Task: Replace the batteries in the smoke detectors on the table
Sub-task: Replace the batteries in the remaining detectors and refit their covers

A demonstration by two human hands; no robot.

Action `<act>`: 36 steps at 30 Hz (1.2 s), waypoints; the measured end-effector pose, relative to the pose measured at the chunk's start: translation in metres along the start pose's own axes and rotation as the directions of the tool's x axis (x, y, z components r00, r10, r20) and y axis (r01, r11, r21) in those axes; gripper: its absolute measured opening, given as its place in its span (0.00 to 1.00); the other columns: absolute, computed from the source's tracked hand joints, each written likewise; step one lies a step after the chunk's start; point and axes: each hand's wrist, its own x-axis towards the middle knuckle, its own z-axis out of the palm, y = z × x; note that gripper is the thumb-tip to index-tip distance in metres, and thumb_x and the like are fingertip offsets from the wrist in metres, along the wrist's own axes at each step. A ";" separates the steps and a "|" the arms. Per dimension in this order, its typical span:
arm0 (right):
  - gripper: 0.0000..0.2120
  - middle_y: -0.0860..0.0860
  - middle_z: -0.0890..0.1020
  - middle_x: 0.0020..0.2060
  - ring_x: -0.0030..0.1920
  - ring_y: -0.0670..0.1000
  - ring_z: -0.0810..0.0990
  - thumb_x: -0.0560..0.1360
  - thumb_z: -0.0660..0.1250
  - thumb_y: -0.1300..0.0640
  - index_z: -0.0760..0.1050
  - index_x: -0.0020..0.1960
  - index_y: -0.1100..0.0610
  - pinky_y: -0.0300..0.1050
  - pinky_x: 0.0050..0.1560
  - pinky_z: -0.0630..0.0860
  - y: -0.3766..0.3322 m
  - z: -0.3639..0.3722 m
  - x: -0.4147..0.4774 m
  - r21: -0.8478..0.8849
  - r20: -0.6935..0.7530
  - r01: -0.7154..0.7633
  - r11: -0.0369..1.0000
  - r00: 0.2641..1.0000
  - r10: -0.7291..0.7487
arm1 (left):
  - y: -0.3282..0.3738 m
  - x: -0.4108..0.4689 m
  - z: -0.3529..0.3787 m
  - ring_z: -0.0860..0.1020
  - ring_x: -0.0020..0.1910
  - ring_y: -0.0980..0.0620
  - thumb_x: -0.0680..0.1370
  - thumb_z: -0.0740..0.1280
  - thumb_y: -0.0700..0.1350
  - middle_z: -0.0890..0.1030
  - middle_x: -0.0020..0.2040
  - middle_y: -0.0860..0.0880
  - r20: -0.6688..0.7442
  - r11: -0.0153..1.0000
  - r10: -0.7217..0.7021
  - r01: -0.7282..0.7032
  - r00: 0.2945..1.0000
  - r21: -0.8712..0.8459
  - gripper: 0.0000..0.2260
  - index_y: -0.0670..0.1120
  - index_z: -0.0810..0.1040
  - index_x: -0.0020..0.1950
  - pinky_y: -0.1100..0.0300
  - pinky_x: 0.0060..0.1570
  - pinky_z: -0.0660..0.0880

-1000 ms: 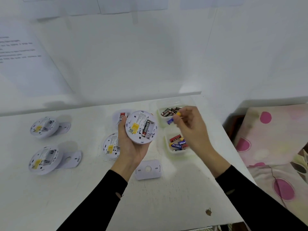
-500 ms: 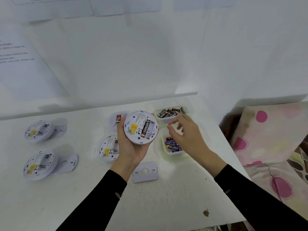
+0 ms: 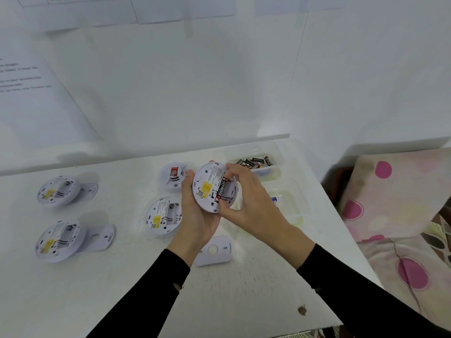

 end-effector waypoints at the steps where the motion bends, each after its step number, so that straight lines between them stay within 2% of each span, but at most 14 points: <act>1: 0.24 0.48 0.72 0.58 0.60 0.47 0.71 0.70 0.72 0.59 0.65 0.63 0.55 0.37 0.57 0.70 0.000 0.000 0.000 -0.005 -0.002 -0.001 1.000 1.000 0.001 | 0.000 0.000 0.000 0.82 0.52 0.48 0.77 0.59 0.60 0.84 0.54 0.44 0.010 1.000 -0.003 0.003 1.000 0.012 0.23 0.47 0.82 0.59 0.54 0.52 0.79; 6: 0.25 0.51 0.72 0.56 0.57 0.51 0.72 0.66 0.73 0.61 0.66 0.59 0.58 0.43 0.53 0.72 0.003 0.000 0.002 -0.011 -0.015 -0.026 1.000 1.000 0.026 | -0.002 -0.002 -0.001 0.81 0.55 0.46 0.78 0.61 0.58 0.82 0.57 0.42 0.046 0.995 -0.019 0.015 0.999 0.094 0.24 0.42 0.75 0.66 0.53 0.57 0.78; 11: 0.24 0.49 0.73 0.54 0.54 0.48 0.72 0.67 0.73 0.60 0.68 0.60 0.57 0.40 0.50 0.72 0.003 -0.002 0.000 -0.031 -0.022 -0.018 0.999 1.000 0.018 | -0.003 -0.003 -0.002 0.81 0.54 0.47 0.79 0.61 0.56 0.82 0.55 0.41 0.050 0.993 -0.027 0.021 0.998 0.113 0.22 0.41 0.77 0.63 0.53 0.57 0.78; 14: 0.23 0.49 0.75 0.61 0.62 0.48 0.72 0.69 0.72 0.58 0.72 0.62 0.53 0.40 0.59 0.71 0.009 -0.002 -0.003 -0.006 0.013 0.036 0.999 0.999 -0.036 | -0.004 -0.003 -0.004 0.82 0.52 0.47 0.80 0.59 0.56 0.83 0.54 0.42 0.014 0.999 -0.046 0.046 0.999 0.026 0.21 0.43 0.82 0.56 0.51 0.61 0.75; 16: 0.18 0.51 0.70 0.69 0.70 0.49 0.68 0.73 0.69 0.55 0.76 0.63 0.50 0.45 0.65 0.71 0.017 0.001 -0.006 -0.040 0.062 0.110 0.993 0.992 -0.107 | -0.003 -0.002 -0.005 0.82 0.51 0.46 0.79 0.60 0.58 0.83 0.53 0.41 -0.014 0.997 -0.069 0.069 0.997 -0.029 0.22 0.43 0.85 0.54 0.50 0.63 0.72; 19: 0.14 0.55 0.66 0.73 0.74 0.52 0.63 0.79 0.62 0.55 0.78 0.63 0.51 0.48 0.69 0.68 0.029 -0.001 -0.010 -0.098 0.117 0.250 0.963 0.964 -0.239 | -0.001 -0.001 -0.007 0.83 0.48 0.45 0.78 0.59 0.60 0.83 0.52 0.41 -0.031 0.991 -0.099 0.096 0.995 -0.097 0.24 0.42 0.81 0.58 0.54 0.53 0.77; 21: 0.13 0.55 0.67 0.72 0.73 0.52 0.65 0.81 0.61 0.56 0.77 0.63 0.55 0.48 0.69 0.68 0.028 -0.005 -0.009 -0.103 0.099 0.318 0.943 0.946 -0.308 | -0.002 0.001 -0.008 0.82 0.48 0.45 0.78 0.59 0.60 0.83 0.52 0.40 -0.025 0.986 -0.108 0.104 0.994 -0.134 0.25 0.42 0.79 0.60 0.55 0.46 0.79; 23: 0.12 0.54 0.73 0.68 0.69 0.49 0.70 0.80 0.61 0.59 0.76 0.62 0.59 0.43 0.66 0.70 0.020 -0.010 -0.009 0.015 -0.029 0.229 0.973 0.973 -0.228 | -0.004 0.002 -0.007 0.82 0.48 0.44 0.77 0.60 0.60 0.82 0.53 0.39 -0.024 0.980 -0.105 0.099 0.994 -0.173 0.25 0.42 0.77 0.62 0.52 0.45 0.80; 25: 0.11 0.54 0.80 0.58 0.59 0.46 0.79 0.80 0.61 0.59 0.75 0.60 0.61 0.39 0.60 0.74 0.018 -0.017 -0.006 0.169 -0.207 0.060 0.984 0.978 -0.024 | -0.005 0.003 -0.009 0.81 0.54 0.40 0.77 0.62 0.60 0.82 0.57 0.38 -0.039 0.973 -0.102 0.092 0.994 -0.210 0.25 0.43 0.76 0.63 0.45 0.53 0.79; 26: 0.10 0.52 0.82 0.53 0.53 0.45 0.81 0.80 0.62 0.59 0.75 0.59 0.61 0.38 0.56 0.76 0.023 -0.021 -0.004 0.177 -0.254 -0.018 0.984 0.965 0.063 | -0.004 0.003 -0.009 0.80 0.57 0.39 0.77 0.62 0.60 0.82 0.58 0.38 -0.049 0.969 -0.105 0.091 0.993 -0.230 0.24 0.43 0.77 0.63 0.42 0.56 0.78; 28: 0.08 0.50 0.82 0.49 0.48 0.47 0.81 0.79 0.64 0.58 0.79 0.56 0.58 0.39 0.50 0.77 0.045 -0.028 -0.001 0.035 -0.176 -0.171 0.985 0.969 0.175 | -0.003 0.003 -0.012 0.77 0.62 0.37 0.76 0.63 0.59 0.81 0.61 0.38 -0.059 0.963 -0.104 0.086 0.993 -0.255 0.24 0.44 0.77 0.63 0.39 0.55 0.78; 31: 0.09 0.52 0.80 0.48 0.51 0.52 0.78 0.78 0.66 0.59 0.83 0.54 0.57 0.46 0.52 0.75 0.077 -0.029 0.000 -0.304 0.076 -0.264 0.915 0.951 0.299 | -0.002 0.004 -0.015 0.74 0.67 0.36 0.77 0.63 0.59 0.77 0.67 0.37 -0.055 0.959 -0.106 0.087 0.993 -0.268 0.25 0.44 0.74 0.68 0.40 0.52 0.79; 34: 0.10 0.54 0.80 0.49 0.51 0.54 0.78 0.78 0.64 0.62 0.83 0.54 0.57 0.46 0.52 0.74 0.087 -0.026 -0.001 -0.402 0.221 -0.256 0.879 0.904 0.365 | -0.001 0.005 -0.017 0.72 0.69 0.36 0.78 0.62 0.59 0.75 0.69 0.37 -0.037 0.959 -0.110 0.096 0.993 -0.267 0.28 0.43 0.71 0.72 0.40 0.51 0.79; 36: 0.10 0.54 0.80 0.48 0.49 0.53 0.79 0.78 0.64 0.62 0.83 0.54 0.57 0.45 0.50 0.74 0.084 -0.023 -0.002 -0.404 0.224 -0.242 0.882 0.909 0.352 | 0.000 0.004 -0.018 0.72 0.69 0.35 0.78 0.62 0.59 0.74 0.69 0.37 -0.030 0.960 -0.112 0.100 0.993 -0.263 0.30 0.43 0.70 0.74 0.39 0.53 0.79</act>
